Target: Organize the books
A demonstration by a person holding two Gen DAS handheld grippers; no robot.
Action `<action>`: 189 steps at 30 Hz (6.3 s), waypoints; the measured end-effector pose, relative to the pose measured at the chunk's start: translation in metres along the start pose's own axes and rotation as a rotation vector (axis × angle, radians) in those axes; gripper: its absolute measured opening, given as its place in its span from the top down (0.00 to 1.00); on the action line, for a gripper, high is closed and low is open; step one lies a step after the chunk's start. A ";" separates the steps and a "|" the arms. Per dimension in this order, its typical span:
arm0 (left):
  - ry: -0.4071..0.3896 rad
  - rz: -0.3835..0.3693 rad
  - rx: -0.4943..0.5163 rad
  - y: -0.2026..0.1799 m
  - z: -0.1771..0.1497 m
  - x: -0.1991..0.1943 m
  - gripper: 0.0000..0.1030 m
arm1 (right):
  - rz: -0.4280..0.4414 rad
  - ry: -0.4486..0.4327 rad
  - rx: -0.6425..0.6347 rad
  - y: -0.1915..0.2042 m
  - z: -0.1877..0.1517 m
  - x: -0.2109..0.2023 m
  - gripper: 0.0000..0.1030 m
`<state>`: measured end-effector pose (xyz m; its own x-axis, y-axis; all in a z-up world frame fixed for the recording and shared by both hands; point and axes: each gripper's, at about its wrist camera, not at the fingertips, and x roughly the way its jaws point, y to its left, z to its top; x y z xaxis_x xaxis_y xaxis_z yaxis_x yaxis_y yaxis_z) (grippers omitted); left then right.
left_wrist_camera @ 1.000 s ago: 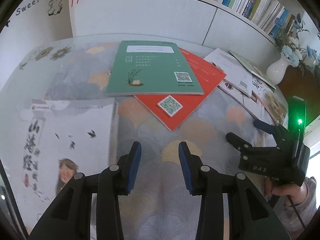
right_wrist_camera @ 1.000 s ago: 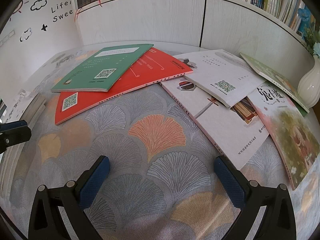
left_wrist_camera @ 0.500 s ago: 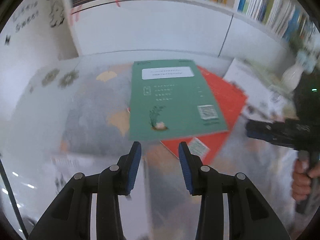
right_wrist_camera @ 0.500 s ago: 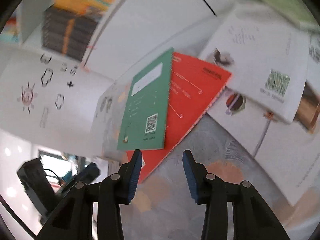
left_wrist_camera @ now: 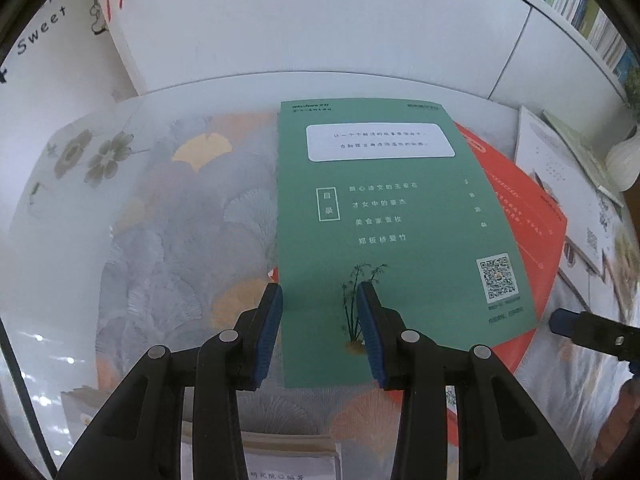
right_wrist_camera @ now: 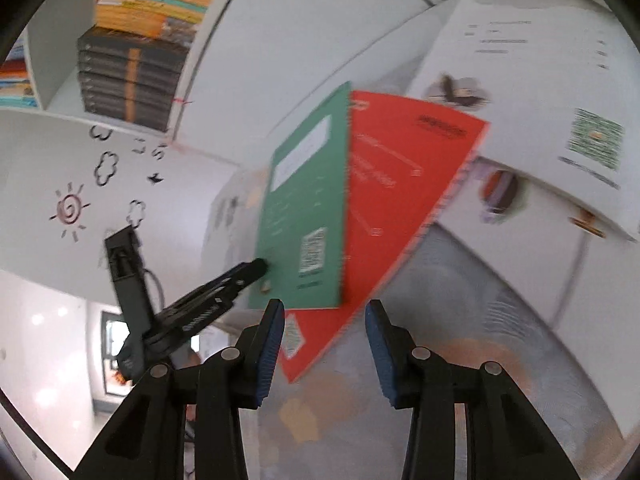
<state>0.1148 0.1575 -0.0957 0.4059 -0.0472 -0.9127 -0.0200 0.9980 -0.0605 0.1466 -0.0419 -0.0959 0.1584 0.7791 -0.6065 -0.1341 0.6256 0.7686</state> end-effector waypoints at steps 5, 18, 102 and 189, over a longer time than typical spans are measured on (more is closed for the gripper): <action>0.002 -0.036 -0.007 0.005 0.001 0.002 0.63 | -0.107 0.033 0.043 0.000 0.006 0.015 0.59; -0.008 -0.074 0.005 0.004 -0.003 0.000 0.63 | -0.063 0.076 0.068 -0.008 0.022 0.019 0.51; -0.062 -0.196 -0.018 0.008 -0.017 0.002 0.47 | -0.446 -0.097 -0.356 0.054 0.019 0.045 0.31; -0.056 -0.220 0.077 -0.071 -0.226 -0.105 0.44 | -0.389 0.108 -0.506 0.006 -0.139 -0.070 0.39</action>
<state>-0.1324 0.0818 -0.0870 0.4431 -0.2639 -0.8568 0.1432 0.9642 -0.2230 -0.0011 -0.0870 -0.0770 0.1928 0.4745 -0.8589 -0.5354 0.7844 0.3132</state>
